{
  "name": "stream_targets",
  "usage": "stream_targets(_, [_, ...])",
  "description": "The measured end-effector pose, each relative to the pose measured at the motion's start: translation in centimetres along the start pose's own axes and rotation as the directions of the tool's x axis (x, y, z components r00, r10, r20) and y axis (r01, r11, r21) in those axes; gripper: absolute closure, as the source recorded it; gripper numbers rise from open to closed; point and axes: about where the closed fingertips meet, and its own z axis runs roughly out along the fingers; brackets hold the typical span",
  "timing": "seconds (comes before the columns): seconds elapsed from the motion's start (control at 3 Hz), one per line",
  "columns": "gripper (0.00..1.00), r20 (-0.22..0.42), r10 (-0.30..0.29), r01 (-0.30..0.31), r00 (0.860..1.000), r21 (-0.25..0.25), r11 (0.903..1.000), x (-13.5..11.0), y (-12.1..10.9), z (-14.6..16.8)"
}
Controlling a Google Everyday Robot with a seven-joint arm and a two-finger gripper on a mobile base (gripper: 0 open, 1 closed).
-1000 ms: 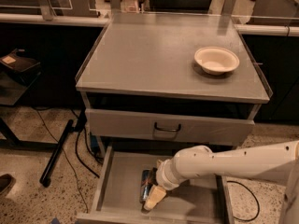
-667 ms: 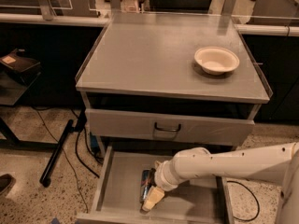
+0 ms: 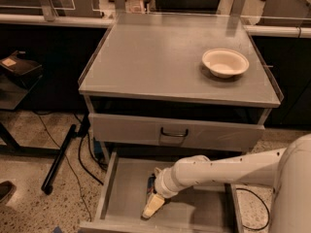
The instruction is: Pick redbull can from middle drawer and place on counter
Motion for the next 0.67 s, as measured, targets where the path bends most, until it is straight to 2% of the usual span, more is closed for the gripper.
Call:
stream_targets(0.33, [0.00,-0.010,-0.030,0.030,0.999,-0.022,0.9993,1.73,-1.42,3.15])
stream_targets(0.67, [0.00,-0.013,-0.034,0.033,0.999,-0.036,0.9988,1.93,-1.42,4.01])
